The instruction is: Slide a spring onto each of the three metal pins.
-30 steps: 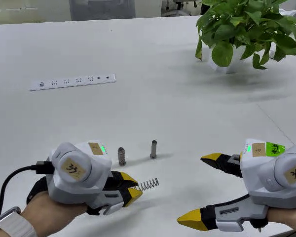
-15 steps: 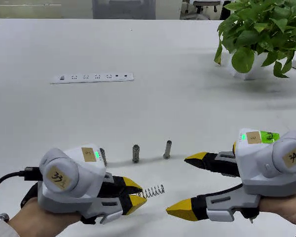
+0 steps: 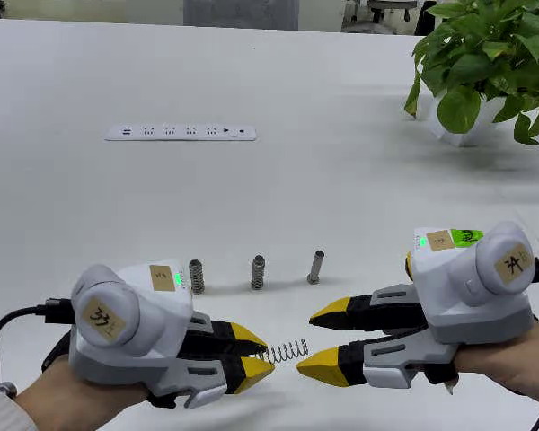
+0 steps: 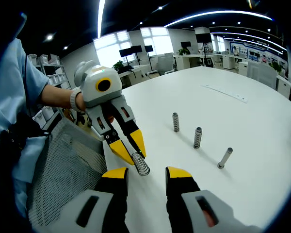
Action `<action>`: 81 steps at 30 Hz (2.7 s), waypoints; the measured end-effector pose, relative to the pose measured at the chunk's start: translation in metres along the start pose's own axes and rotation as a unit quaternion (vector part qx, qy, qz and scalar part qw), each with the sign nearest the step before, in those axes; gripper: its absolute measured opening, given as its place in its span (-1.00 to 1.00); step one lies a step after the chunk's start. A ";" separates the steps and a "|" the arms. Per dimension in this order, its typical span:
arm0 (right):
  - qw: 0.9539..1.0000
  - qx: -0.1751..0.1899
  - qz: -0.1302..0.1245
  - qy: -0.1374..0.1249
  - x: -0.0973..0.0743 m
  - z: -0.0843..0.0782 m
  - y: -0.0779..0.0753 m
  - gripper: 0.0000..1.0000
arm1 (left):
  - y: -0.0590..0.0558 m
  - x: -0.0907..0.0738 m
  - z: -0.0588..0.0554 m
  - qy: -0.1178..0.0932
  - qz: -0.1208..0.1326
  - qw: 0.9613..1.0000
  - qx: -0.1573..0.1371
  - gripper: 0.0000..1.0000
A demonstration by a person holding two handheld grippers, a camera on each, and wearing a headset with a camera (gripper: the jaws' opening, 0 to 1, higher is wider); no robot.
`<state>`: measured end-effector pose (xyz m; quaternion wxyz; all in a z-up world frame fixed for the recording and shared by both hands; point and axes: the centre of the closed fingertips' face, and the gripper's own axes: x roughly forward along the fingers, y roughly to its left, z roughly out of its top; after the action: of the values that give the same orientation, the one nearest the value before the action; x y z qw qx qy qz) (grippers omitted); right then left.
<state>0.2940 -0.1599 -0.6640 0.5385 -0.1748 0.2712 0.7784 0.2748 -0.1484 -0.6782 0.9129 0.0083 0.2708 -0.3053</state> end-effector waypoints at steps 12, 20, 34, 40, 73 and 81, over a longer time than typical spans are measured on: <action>1.000 0.002 0.023 0.006 0.006 -0.001 0.006 -0.59 | -0.002 -0.003 -0.001 -0.007 -0.006 1.000 0.001 -0.79; 1.000 -0.006 0.024 0.011 0.008 -0.002 0.008 -0.75 | 0.002 -0.004 -0.004 -0.010 -0.006 1.000 0.000 -0.79; 0.998 -0.051 0.015 0.042 0.007 0.005 0.016 -0.76 | 0.001 -0.001 -0.005 0.002 -0.008 1.000 0.011 -0.80; 0.996 -0.074 0.015 0.049 0.007 0.014 0.023 -0.76 | -0.003 0.004 -0.003 0.014 -0.015 1.000 0.018 -0.80; 0.969 -0.174 0.052 0.169 0.005 0.003 0.024 -0.60 | -0.016 0.016 0.004 0.017 -0.033 0.999 0.030 -0.81; 0.961 -0.187 0.069 0.192 0.009 0.002 0.025 -0.66 | -0.020 0.019 0.006 0.014 -0.039 0.999 0.034 -0.81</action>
<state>0.2677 -0.1584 -0.6621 0.3791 -0.3995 0.2308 0.8022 0.2796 -0.1761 -0.6801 0.8956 0.0335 0.2732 -0.3496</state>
